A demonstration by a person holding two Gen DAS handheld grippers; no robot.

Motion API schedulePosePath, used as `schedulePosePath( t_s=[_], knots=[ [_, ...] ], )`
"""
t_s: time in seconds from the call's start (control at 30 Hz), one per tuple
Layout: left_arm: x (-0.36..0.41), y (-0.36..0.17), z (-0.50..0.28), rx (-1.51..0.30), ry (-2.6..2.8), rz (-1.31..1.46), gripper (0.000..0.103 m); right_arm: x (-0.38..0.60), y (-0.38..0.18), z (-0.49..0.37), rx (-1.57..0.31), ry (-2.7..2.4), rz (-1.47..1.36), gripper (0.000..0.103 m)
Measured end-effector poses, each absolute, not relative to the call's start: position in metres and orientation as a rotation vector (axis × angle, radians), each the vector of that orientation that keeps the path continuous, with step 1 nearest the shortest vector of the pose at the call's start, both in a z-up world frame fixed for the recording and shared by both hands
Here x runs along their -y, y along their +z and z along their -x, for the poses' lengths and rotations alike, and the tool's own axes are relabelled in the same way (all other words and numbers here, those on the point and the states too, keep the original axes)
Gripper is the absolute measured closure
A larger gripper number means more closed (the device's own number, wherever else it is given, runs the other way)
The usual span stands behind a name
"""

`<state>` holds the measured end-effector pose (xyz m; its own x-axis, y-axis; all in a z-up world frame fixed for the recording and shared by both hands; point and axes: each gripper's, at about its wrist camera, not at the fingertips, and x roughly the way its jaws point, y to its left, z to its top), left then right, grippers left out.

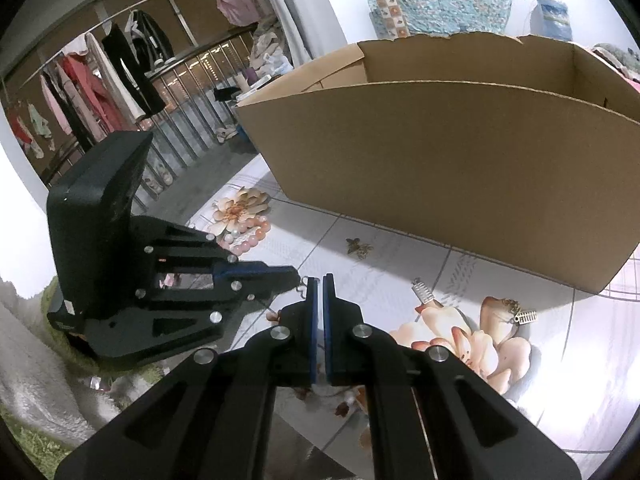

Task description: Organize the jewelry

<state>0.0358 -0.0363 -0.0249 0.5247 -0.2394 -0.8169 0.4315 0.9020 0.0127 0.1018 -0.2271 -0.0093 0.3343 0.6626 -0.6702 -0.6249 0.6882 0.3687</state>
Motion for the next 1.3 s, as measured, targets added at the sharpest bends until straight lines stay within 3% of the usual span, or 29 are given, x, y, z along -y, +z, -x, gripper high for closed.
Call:
schedulePosePath(
  t_s=[0.17, 0.23, 0.8, 0.9, 1.3],
  knots=[
    [0.036, -0.024, -0.033, -0.940, -0.421, -0.198, 0.079, 0.229, -0.009, -0.100, -0.898, 0.834, -0.057, 0.099],
    [0.035, -0.022, -0.033, -0.942, -0.428, -0.172, 0.078, 0.230, -0.009, -0.099, -0.895, 0.830, -0.061, 0.096],
    [0.071, -0.026, -0.034, -0.927, -0.311, -0.175, 0.078, 0.246, -0.012, -0.101, -0.878, 0.768, -0.134, 0.093],
    [0.074, -0.026, -0.033, -0.918, -0.302, -0.178, 0.091, 0.247, -0.013, -0.101, -0.876, 0.765, -0.140, 0.093],
    [0.071, -0.025, -0.030, -0.905, -0.319, -0.174, 0.092, 0.249, -0.014, -0.104, -0.871, 0.762, -0.146, 0.093]
  ],
)
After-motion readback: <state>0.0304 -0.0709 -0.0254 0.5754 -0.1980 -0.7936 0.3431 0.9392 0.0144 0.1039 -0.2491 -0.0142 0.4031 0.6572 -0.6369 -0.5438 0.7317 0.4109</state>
